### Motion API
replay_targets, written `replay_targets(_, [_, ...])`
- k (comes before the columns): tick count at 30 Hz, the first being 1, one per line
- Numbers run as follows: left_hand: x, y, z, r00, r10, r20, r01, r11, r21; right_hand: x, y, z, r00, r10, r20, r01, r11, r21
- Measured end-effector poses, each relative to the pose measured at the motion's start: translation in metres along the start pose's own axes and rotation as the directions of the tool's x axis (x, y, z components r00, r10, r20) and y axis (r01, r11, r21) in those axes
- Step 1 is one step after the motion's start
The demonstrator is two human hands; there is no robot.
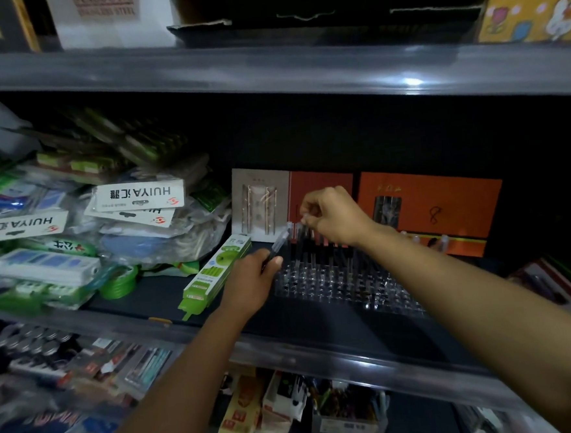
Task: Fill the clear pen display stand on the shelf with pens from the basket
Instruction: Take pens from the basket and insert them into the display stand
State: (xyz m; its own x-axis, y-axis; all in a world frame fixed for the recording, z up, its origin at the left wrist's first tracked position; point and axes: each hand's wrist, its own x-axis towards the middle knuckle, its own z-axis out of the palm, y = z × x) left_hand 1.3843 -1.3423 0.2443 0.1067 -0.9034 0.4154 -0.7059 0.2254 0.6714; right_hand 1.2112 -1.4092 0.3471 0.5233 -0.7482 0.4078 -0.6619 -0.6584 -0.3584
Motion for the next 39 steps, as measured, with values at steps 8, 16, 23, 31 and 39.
replay_targets(8, [0.001, -0.001, 0.000, 1.000, 0.003, -0.005, -0.003, 1.000, 0.015, 0.006, -0.001, 0.012, 0.997, 0.020, 0.076, -0.017, 0.999, -0.044])
replay_targets(16, [0.000, -0.003, -0.002, 1.000, 0.003, 0.010, -0.003, 1.000, 0.031, 0.012, 0.004, 0.025, 0.995, 0.011, 0.102, -0.002, 0.996, -0.084])
replay_targets(23, [-0.001, -0.003, -0.003, 1.000, -0.006, 0.019, 0.006, 1.000, 0.013, 0.012, 0.004, 0.026, 0.991, -0.053, 0.127, 0.068, 0.991, -0.118])
replay_targets(31, [-0.002, 0.003, -0.005, 1.000, 0.001, 0.020, -0.001, 1.000, -0.030, 0.002, -0.001, 0.004, 0.990, -0.046, 0.130, 0.032, 0.994, 0.106])
replay_targets(39, [-0.008, 0.035, -0.004, 0.998, 0.052, 0.038, -0.048, 0.994, -0.103, -0.018, -0.012, -0.020, 0.981, -0.039, 0.189, -0.034, 0.930, 0.367])
